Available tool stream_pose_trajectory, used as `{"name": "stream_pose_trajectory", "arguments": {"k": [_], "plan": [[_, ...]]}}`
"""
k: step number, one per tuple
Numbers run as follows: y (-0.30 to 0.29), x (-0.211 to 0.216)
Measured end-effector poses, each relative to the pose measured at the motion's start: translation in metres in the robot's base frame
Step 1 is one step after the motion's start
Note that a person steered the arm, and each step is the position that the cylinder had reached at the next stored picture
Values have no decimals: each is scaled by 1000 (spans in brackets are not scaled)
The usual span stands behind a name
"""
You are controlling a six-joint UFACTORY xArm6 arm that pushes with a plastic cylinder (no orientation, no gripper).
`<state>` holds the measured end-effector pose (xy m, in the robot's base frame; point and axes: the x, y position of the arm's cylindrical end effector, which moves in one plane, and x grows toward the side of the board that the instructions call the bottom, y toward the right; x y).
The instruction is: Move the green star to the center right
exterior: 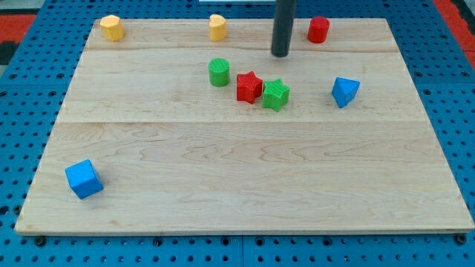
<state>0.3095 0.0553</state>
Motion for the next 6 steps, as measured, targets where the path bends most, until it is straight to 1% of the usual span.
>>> {"name": "stream_pose_trajectory", "arguments": {"k": [1, 2, 3, 4, 5, 6], "plan": [[-34, 17], [33, 69], [-32, 98], [-142, 98], [-187, 115], [-108, 150]]}}
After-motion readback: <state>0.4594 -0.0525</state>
